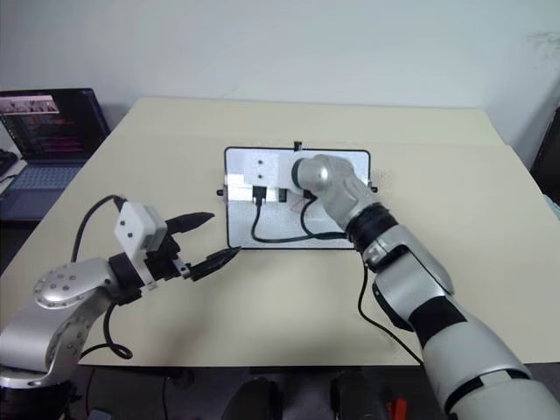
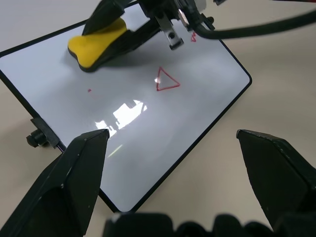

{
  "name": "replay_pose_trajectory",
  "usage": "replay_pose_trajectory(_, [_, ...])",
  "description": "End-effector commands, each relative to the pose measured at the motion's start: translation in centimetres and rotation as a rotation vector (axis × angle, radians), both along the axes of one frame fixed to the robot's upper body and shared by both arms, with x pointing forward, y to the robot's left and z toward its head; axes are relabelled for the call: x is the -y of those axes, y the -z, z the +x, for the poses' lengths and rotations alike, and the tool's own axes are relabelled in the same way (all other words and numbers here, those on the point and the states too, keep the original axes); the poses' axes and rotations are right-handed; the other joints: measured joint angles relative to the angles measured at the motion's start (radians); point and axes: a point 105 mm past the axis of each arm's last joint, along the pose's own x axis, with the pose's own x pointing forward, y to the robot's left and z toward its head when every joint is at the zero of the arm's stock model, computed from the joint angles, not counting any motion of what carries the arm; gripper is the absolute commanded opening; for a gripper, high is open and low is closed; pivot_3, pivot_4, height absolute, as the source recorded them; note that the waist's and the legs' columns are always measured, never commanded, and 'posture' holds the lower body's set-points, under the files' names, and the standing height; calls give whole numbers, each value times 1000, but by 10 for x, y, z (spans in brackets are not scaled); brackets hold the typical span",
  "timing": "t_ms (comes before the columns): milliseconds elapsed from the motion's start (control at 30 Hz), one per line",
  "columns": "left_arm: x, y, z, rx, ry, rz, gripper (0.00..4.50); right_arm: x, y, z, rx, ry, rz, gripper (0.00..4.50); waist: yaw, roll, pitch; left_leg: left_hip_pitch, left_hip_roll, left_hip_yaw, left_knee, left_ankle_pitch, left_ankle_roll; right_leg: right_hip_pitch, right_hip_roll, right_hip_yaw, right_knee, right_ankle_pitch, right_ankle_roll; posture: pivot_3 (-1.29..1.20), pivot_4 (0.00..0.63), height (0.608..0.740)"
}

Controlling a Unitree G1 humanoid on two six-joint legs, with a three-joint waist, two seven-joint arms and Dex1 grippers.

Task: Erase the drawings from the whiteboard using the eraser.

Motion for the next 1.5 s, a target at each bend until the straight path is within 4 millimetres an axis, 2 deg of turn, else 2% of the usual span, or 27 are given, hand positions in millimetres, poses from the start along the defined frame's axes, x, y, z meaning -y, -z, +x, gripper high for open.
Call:
replay_pose_trajectory(33, [2, -9, 0, 45, 5, 1, 4500, -2, 22, -10, -106, -46, -55, 967, -2, 0, 0, 0, 0, 0, 0, 0, 0, 0, 0, 1, 0, 0, 0, 0, 150, 740])
replay_pose_trajectory(100, [1, -9, 0, 45, 3, 1, 4500, -4, 37, -20, -170, -93, -106, 967, -3, 0, 0, 0, 0, -1, -1, 0, 0, 0, 0, 1, 0, 0, 0, 0, 150, 740])
replay_pose_trajectory(200, [1, -9, 0, 45, 0, 0, 4500, -4, 42, -25, -176, -108, -126, 967, -3, 0, 0, 0, 0, -1, -2, 0, 0, 0, 0, 0, 0, 0, 0, 0, 150, 740])
replay_pose_trajectory(233, [1, -10, 0, 45, 0, 0, 4500, -5, 40, -24, -162, -104, -120, 967, -3, 0, 0, 0, 1, -1, -2, 0, 0, 0, 0, 0, 0, 0, 0, 0, 150, 740])
replay_pose_trajectory(333, [0, -10, 0, 45, -3, 0, 4500, -9, 11, -8, -16, -27, -6, 967, -3, 0, 0, 0, 0, -1, -1, 0, 0, 0, 0, 0, 0, 0, 0, 0, 150, 740])
replay_pose_trajectory(400, [0, -10, 0, 46, -3, 0, 4500, -10, 2, -5, 18, -9, 23, 967, -3, 1, 0, 0, 0, -1, -1, 0, 0, -1, 0, 0, 0, 0, 0, 0, 150, 740])
replay_pose_trajectory(500, [0, -10, 1, 47, -4, 0, 4500, -9, 10, -6, -18, -19, -4, 967, -1, 0, 0, 0, 0, -1, -1, 0, 0, -1, 0, 0, 0, 0, 0, 0, 150, 740])
replay_pose_trajectory(633, [0, -11, 0, 48, -4, -2, 4500, -3, 38, -15, -125, -53, -99, 967, -1, 0, 0, -1, 0, -1, -1, 0, 0, -1, 0, 0, -1, 0, 0, 0, 150, 740])
replay_pose_trajectory(733, [-1, -10, 1, 45, -5, -3, 4500, -1, 44, -19, -157, -69, -120, 967, -1, 0, 0, -1, 0, -1, -1, 0, 0, -1, 0, 0, -1, 0, 0, 0, 150, 740])
replay_pose_trajectory(867, [-1, -11, 2, 43, 4, -6, 4500, -7, 24, -16, -95, -62, -38, 967, -2, 0, 0, 0, 0, -1, -1, 0, 0, 0, 0, -1, 0, 0, 0, 0, 150, 740])
replay_pose_trajectory(1000, [0, -13, 5, 43, 13, -11, 4500, -7, -2, -23, -142, -79, 143, 967, 0, 0, 1, -2, 0, -1, -1, 0, 0, -1, 0, -1, 0, 0, 0, 0, 150, 740])
replay_pose_trajectory(1133, [2, -10, 3, 18, 40, -12, 4500, 9, -18, -33, -164, -72, 247, 967, 0, 1, 1, -6, 0, -3, -1, 0, 0, -3, 0, -1, -3, 0, 0, 0, 150, 740])
replay_pose_trajectory(1200, [4, -7, 1, -1, 64, -5, 4500, 27, -25, -37, -153, -40, 287, 967, 0, 1, 1, -7, 0, -4, -2, -1, -1, -4, 0, -2, -4, 0, 0, 0, 150, 740])
replay_pose_trajectory(1333, [8, -2, -3, -47, 123, 12, 4500, 66, -13, -43, -127, 67, 279, 966, 3, 1, 1, -9, 0, -7, -3, -1, -1, -4, 0, -3, -9, 0, 0, 0, 150, 740])
replay_pose_trajectory(1433, [11, -2, -4, -69, 161, 23, 4500, 82, 4, -42, -100, 140, 235, 966, -1, 1, 1, -8, 0, -7, -3, -1, -1, -3, 0, -2, -9, 0, 0, 0, 150, 740])
replay_pose_trajectory(1500, [12, -3, -3, -71, 178, 33, 4500, 86, 13, -41, -87, 166, 202, 966, -5, 2, 2, -7, -1, -6, -3, -1, -1, -4, 0, -1, -8, 0, 1, 0, 150, 740])
